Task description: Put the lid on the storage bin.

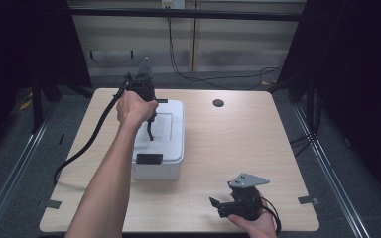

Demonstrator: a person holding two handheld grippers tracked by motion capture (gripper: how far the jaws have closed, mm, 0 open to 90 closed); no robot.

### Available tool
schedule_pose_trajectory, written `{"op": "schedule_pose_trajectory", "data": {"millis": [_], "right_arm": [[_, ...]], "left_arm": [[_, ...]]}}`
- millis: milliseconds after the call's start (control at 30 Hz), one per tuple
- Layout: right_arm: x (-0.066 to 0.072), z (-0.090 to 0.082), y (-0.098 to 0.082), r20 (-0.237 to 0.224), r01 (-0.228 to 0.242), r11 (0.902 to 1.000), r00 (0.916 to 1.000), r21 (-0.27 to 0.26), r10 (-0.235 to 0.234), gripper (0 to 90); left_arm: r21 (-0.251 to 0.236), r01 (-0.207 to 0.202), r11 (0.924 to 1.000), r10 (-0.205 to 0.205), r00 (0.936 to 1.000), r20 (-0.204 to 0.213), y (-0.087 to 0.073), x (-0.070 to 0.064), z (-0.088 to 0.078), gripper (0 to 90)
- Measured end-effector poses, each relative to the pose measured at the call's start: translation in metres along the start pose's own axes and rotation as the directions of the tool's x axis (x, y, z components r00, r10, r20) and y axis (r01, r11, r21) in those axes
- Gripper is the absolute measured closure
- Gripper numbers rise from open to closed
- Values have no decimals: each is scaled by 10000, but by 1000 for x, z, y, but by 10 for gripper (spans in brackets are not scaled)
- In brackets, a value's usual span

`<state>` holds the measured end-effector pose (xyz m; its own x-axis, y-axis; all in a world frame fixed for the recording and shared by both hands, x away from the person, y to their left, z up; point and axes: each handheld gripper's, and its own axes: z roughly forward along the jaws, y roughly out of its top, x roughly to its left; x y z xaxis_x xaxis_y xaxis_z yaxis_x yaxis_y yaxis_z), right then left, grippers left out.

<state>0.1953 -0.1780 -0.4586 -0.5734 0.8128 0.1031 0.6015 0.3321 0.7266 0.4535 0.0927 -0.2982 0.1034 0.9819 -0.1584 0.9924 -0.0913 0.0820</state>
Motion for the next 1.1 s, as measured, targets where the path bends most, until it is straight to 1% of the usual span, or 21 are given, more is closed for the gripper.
{"op": "schedule_pose_trajectory", "data": {"millis": [33, 200, 367, 400, 467, 533, 567, 600, 633, 667, 700, 767, 800, 833, 867, 900, 933, 967, 1000, 1033, 1100], "right_arm": [[0, 0, 0, -2, 1, 10000, 10000, 4, -1, 175], [0, 0, 0, -4, 5, 10000, 10000, 5, -5, 176], [0, 0, 0, -3, 3, 10000, 10000, 4, -3, 176], [-1, 0, 0, 21, 31, 10000, 10000, -9, -31, 177], [-1, 0, 0, 33, 53, 10000, 10000, -26, -53, 177], [0, 0, 0, 57, 37, 10000, 10000, -5, -37, 177], [0, 0, 0, 57, 37, 10000, 10000, -5, -37, 177], [0, 1, 0, 51, 31, 10000, 10000, 16, -31, 177], [0, 1, 0, 40, 65, 10000, 10000, 15, -65, 177], [0, 1, 0, 33, 81, 10000, 10000, 12, -81, 177], [0, 1, 0, 16, 69, 10000, 10000, 11, -69, 177], [0, 1, 0, 50, 49, 9999, 10000, 92, -49, 177], [-1, 2, -1, 29, 51, 9999, 10000, 142, -51, 177], [-1, 2, -1, 49, 48, 9999, 10000, 132, -49, 177], [-1, 2, -1, 49, 48, 9999, 10000, 132, -49, 177], [-1, 1, -1, 60, 52, 9999, 10000, 114, -53, 177], [-1, 2, -1, 68, 41, 9999, 10000, 108, -41, 177], [-1, 2, -1, 68, 41, 9999, 10000, 108, -41, 177], [-1, 2, -1, 68, 40, 9999, 10000, 105, -41, 177], [-1, 2, 0, 47, 37, 9999, 10000, 114, -38, 177], [-1, 3, 0, 37, 60, 9999, 10000, 120, -60, 177]], "left_arm": [[-12, -95, 10000, 95, 10000, -9, 0, 1, 0, 841], [-19, -220, 9998, 220, 9998, 20, 0, 7, 2, 828], [-82, -205, 9998, 205, 9998, 85, 1, 10, 4, 806], [25, -400, 9992, 399, 9992, 81, 1, 11, 4, 805], [-156, -471, 9988, 473, 9988, 142, 1, 11, 5, 779], [-197, -550, 9983, 550, 9985, 14, 1, 11, 6, 742], [-228, -543, 9983, 542, 9985, -59, 1, 12, 7, 742], [-198, -579, 9981, 583, 9981, 207, 1, 15, 7, 721], [-334, -471, 9983, 481, 9983, 313, 1, 16, 7, 704], [-404, -450, 9982, 463, 9984, 326, 1, 19, 8, 698], [-369, -460, 9983, 468, 9987, 222, 1, 21, 9, 690], [-367, -530, 9979, 537, 9984, 191, 1, 24, 11, 639], [-353, -570, 9977, 587, 9971, 475, 1, 28, 10, 557], [-478, -549, 9973, 574, 9970, 524, 1, 29, 10, 537], [-475, -605, 9970, 623, 9973, 389, 1, 31, 11, 537], [-499, -679, 9964, 699, 9968, 400, 0, 34, 11, 498], [-507, -739, 9960, 767, 9955, 556, 0, 37, 12, 417], [-531, -727, 9959, 763, 9946, 708, 0, 39, 12, 417], [-530, -864, 9948, 904, 9929, 770, 0, 42, 13, 384], [-512, -950, 9942, 984, 9928, 687, 0, 44, 13, 360], [-564, -1209, 9911, 1256, 9880, 893, 1, 48, 10, 301]]}}
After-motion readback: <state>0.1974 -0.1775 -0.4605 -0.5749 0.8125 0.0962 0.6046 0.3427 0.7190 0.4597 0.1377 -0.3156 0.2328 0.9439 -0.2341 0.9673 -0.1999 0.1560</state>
